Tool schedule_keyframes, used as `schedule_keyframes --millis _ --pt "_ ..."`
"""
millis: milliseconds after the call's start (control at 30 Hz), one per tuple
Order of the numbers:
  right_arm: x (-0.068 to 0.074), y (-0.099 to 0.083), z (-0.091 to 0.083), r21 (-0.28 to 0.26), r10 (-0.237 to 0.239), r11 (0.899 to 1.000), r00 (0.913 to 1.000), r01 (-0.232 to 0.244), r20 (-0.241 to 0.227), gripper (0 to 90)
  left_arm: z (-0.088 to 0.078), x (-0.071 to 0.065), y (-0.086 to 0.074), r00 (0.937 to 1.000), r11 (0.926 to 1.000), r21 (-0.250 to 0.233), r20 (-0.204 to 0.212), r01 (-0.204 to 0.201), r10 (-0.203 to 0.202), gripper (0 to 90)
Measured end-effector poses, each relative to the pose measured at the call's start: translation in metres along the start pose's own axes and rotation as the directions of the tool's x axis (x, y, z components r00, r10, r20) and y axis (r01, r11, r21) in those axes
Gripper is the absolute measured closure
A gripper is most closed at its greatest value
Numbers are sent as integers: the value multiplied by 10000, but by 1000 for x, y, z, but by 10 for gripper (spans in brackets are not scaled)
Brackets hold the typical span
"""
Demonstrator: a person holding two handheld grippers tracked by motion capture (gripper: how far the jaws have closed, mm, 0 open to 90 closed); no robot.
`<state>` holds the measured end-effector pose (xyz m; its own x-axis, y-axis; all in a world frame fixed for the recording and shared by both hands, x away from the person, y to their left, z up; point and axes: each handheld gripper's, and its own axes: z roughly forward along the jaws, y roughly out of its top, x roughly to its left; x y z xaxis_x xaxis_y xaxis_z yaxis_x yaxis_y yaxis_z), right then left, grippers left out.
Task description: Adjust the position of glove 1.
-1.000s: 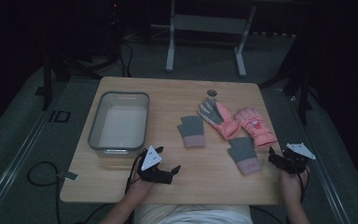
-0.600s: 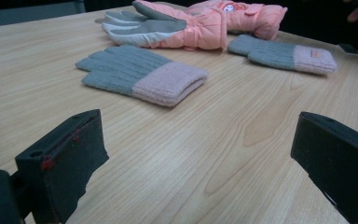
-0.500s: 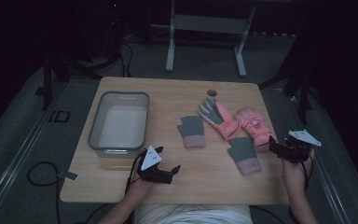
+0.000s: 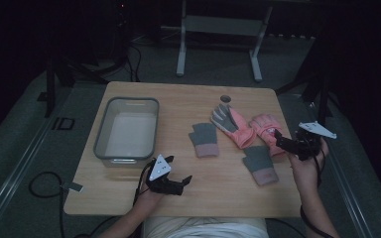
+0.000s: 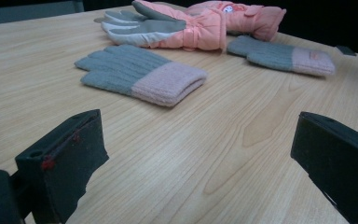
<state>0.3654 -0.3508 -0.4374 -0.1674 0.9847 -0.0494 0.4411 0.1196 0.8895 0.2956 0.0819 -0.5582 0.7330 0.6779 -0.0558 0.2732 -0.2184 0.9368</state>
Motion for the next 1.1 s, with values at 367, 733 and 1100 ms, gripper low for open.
schedule_keyframes --millis 367,733,1100 --pt "58 34 20 -438 -772 9965 9817 706 -1741 154 -1 0 0 10000 10000 -63 15 38 -38 25" --pt "112 37 48 -240 -1591 9868 9337 1599 -3208 177 -1 1 0 10000 10000 -71 -18 51 -51 25" --pt "155 30 84 255 -1889 9747 8799 2219 -4359 415 -1 1 0 9999 9999 -121 93 93 -92 25"
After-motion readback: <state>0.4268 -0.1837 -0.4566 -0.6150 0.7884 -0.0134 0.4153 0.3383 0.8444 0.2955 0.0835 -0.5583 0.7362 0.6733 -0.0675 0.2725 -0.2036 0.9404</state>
